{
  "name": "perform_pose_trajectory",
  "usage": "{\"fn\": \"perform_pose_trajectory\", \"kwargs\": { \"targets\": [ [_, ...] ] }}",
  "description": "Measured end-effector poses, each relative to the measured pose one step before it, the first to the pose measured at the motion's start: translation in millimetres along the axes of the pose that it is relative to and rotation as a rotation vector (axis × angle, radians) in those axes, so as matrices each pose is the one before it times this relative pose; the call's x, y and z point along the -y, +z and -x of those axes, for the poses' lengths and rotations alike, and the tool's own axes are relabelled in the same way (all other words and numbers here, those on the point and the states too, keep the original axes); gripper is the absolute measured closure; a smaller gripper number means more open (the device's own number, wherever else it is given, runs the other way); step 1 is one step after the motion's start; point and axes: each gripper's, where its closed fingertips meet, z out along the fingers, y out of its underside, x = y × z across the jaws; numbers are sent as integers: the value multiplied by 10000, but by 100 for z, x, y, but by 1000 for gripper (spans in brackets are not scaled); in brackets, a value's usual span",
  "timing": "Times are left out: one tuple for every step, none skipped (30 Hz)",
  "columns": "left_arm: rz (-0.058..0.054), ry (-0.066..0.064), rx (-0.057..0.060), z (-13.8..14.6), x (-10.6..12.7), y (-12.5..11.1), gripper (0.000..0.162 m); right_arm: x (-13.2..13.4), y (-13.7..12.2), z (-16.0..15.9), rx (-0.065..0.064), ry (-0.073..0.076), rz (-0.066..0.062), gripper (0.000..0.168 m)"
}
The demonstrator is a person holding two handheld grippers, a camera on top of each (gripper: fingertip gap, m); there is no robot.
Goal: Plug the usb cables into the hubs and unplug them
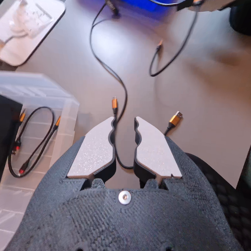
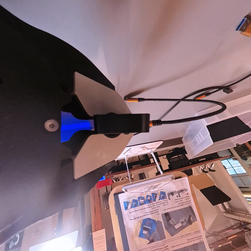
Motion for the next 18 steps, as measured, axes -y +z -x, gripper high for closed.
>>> {"fn": "perform_pose_trajectory", "kwargs": {
  "targets": [
    [-3,585,-234,-1277,271,-15,137,-9,45,26,7,4,-2,156],
    [44,542,-368,-1470,176,237,137,-9,28,14,5,3,-7,156],
    [53,462,-417,-1491,81,529,137,-4,3,-20,-5,9,-8,156],
    [99,410,-431,-1448,-62,765,137,-16,-23,-16,-7,9,-1,156],
    [235,387,-462,-1374,-348,914,137,13,-37,-21,-9,6,4,156],
    [282,352,-255,-921,-470,988,136,7,-35,-5,-2,5,5,156],
    [334,310,-145,-588,-595,980,135,14,-34,21,5,10,1,156],
    [317,252,-120,-413,-624,914,133,15,-19,19,7,11,-1,156],
    [304,180,-180,-387,-627,801,131,4,-6,21,10,4,3,156],
    [186,87,-178,-335,-443,616,131,-16,19,7,7,13,9,156],
    [-450,-98,-217,-299,536,160,137,-31,19,0,11,41,7,156],
    [-143,-91,-46,6,121,153,141,-6,2,-4,19,76,-15,156],
    [-33,54,49,120,-97,136,146,1,5,-15,20,98,-27,156],
    [-89,50,-14,31,-4,43,146,-2,5,-46,9,94,-25,156],
    [-129,25,114,183,19,0,146,1,-5,-53,0,74,-20,156],
    [-386,-119,-66,-36,285,-64,146,-19,-19,-52,-5,54,-10,156],
    [-813,-430,-403,-368,817,-249,146,-21,-28,-49,-11,50,-11,156],
    [-1013,-563,-439,-296,1096,-419,146,13,-29,-46,-4,56,-23,156]
  ]
}}
